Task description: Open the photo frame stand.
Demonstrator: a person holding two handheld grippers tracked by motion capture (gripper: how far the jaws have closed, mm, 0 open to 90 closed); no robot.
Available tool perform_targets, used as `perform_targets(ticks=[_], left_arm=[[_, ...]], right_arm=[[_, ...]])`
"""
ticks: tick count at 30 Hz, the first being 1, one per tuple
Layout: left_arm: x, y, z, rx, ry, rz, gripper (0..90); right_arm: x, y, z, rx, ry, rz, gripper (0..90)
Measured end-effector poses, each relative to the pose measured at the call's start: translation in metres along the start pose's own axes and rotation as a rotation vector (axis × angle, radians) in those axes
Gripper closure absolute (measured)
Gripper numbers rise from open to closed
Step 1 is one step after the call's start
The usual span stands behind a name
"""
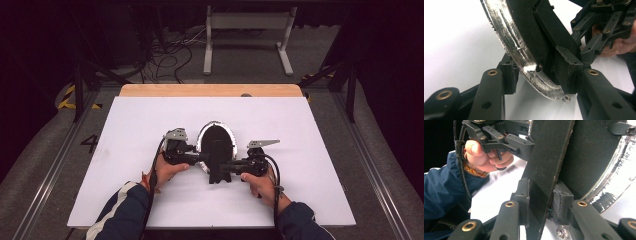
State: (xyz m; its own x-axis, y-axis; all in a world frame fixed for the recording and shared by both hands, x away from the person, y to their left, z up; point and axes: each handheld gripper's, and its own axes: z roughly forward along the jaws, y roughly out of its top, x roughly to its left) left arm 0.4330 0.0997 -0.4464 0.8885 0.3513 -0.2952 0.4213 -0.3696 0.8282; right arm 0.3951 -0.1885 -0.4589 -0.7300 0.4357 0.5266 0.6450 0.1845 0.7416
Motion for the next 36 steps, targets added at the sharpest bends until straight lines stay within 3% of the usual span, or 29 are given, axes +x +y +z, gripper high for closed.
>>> perform_targets(ticks=[6,20,36], left_arm=[[-0.008,0.004,-0.004,0.003,0.011,0.067,60.9],[-0.023,0.011,-0.010,0.005,0.113,0.200,63.9],[-0.027,0.013,-0.016,-0.032,0.205,0.263,69.7]], right_arm=[[0.004,0.001,-0.002,0.005,-0.013,-0.022,73.0],[0.016,0.005,-0.007,-0.007,0.005,-0.061,73.0],[0.025,0.008,-0.008,-0.010,0.018,-0.091,72.9]])
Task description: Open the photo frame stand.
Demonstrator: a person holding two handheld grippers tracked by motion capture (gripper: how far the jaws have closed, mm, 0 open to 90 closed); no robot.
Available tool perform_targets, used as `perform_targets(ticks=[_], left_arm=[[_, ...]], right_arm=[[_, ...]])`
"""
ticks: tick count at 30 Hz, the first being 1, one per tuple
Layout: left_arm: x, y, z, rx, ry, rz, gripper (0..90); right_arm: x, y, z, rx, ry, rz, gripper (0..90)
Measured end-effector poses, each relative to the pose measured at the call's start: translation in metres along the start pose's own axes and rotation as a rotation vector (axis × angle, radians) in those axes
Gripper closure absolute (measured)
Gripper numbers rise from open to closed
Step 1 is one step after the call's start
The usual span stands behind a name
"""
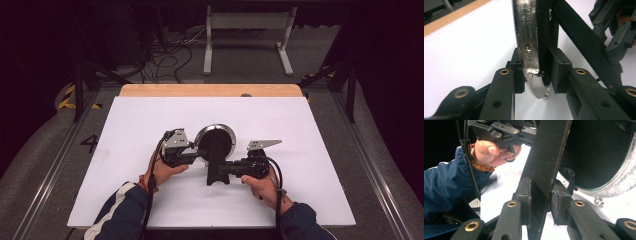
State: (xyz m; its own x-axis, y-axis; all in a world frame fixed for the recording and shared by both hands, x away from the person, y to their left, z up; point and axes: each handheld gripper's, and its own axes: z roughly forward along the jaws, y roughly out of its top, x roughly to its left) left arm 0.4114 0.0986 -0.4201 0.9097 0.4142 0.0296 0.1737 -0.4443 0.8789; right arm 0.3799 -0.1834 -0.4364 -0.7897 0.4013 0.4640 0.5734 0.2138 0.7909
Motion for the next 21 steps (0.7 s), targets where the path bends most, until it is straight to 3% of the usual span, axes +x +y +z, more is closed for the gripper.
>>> perform_targets(ticks=[7,21], left_arm=[[-0.0029,0.0016,-0.0002,0.009,0.037,0.044,69.7],[-0.0095,0.0016,0.0020,0.006,0.120,0.093,69.6]], right_arm=[[0.0007,0.0003,0.0002,0.005,-0.009,-0.007,72.6],[-0.0015,-0.0001,0.0012,0.008,-0.039,-0.004,72.6]])
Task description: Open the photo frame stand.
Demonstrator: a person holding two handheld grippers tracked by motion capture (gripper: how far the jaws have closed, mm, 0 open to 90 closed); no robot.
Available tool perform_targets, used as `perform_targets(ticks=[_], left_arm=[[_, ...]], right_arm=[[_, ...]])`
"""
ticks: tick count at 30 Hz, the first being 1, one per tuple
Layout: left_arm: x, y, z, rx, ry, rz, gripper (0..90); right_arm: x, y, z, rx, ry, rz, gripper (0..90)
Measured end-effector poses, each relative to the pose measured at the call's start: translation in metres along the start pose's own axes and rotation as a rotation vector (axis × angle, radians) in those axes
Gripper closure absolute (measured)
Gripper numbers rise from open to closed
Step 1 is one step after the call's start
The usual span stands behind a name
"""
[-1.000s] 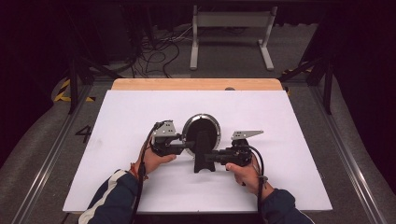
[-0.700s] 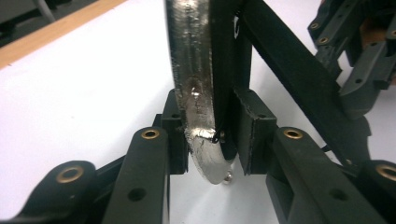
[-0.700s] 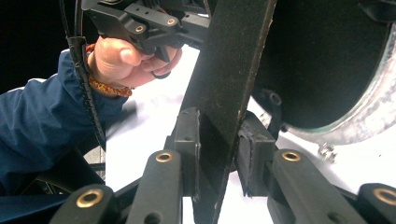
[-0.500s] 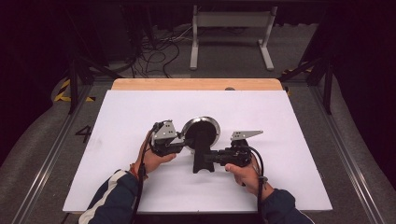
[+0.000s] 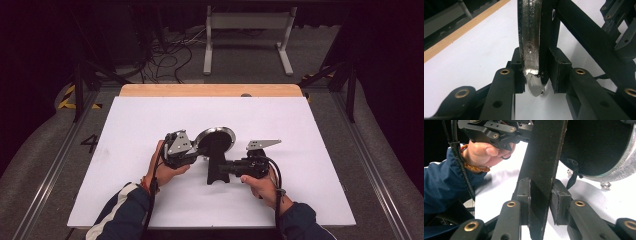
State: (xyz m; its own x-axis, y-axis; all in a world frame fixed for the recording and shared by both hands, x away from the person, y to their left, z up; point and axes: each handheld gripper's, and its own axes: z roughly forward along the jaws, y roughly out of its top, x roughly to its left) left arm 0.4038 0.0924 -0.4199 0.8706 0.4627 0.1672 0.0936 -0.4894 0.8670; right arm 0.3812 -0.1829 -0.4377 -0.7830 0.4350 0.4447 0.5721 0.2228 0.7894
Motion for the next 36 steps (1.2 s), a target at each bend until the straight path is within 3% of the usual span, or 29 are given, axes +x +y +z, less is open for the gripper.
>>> perform_targets(ticks=[4,11,15,22,31,36], left_arm=[[-0.001,0.000,0.000,0.001,0.000,0.007,69.8],[-0.006,0.001,0.001,0.001,0.039,0.046,70.0],[-0.006,0.000,0.002,-0.007,0.045,0.038,69.8],[-0.004,-0.005,0.002,-0.024,0.017,-0.004,70.4],[-0.006,-0.013,0.011,0.026,0.002,-0.001,70.1],[-0.006,-0.025,0.023,0.112,0.003,0.016,71.7]], right_arm=[[0.000,0.000,0.000,0.005,-0.009,-0.006,72.6],[-0.002,0.000,-0.001,0.012,-0.030,-0.015,72.2],[-0.002,0.000,-0.001,0.013,-0.038,-0.017,72.1],[-0.001,0.000,0.000,0.021,-0.054,-0.032,72.6],[-0.001,-0.001,0.001,0.037,-0.053,-0.040,73.6],[0.000,-0.001,0.000,0.039,-0.052,-0.043,73.7]])
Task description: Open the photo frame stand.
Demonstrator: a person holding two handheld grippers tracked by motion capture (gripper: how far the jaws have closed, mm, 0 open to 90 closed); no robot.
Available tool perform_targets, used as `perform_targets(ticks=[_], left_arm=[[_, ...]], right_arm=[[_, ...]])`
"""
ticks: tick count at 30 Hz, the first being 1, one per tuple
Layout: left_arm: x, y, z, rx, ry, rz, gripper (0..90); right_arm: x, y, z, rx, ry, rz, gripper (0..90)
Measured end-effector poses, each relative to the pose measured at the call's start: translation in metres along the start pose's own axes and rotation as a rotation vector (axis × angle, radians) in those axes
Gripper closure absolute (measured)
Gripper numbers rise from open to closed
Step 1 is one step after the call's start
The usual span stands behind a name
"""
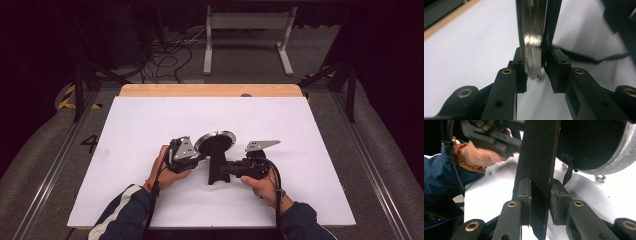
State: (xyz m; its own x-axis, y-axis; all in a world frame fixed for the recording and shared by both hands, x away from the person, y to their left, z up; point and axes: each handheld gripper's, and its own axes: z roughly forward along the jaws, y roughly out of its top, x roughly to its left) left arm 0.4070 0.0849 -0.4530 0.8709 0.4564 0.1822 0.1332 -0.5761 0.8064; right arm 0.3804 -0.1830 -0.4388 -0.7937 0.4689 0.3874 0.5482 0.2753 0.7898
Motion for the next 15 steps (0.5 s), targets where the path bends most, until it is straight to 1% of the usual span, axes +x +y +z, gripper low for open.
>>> perform_targets(ticks=[3,10,12,14,15], left_arm=[[-0.0013,0.0000,0.0030,0.013,0.009,0.005,72.0],[-0.0015,0.0009,0.0040,0.022,0.027,0.022,71.9],[-0.0015,0.0010,0.0046,0.027,0.047,0.028,72.6],[-0.0010,0.0005,0.0048,0.034,0.055,0.019,73.4],[-0.0006,0.0005,0.0051,0.034,0.061,0.023,73.6]], right_arm=[[0.0005,-0.0001,-0.0001,0.004,-0.002,-0.004,73.8],[0.0004,0.0000,0.0002,0.004,-0.007,-0.005,73.9],[0.0005,-0.0003,0.0004,0.009,-0.016,-0.007,73.7],[0.0005,-0.0007,0.0014,0.017,-0.025,-0.009,73.7],[0.0005,-0.0009,0.0020,0.019,-0.029,-0.011,73.7]])
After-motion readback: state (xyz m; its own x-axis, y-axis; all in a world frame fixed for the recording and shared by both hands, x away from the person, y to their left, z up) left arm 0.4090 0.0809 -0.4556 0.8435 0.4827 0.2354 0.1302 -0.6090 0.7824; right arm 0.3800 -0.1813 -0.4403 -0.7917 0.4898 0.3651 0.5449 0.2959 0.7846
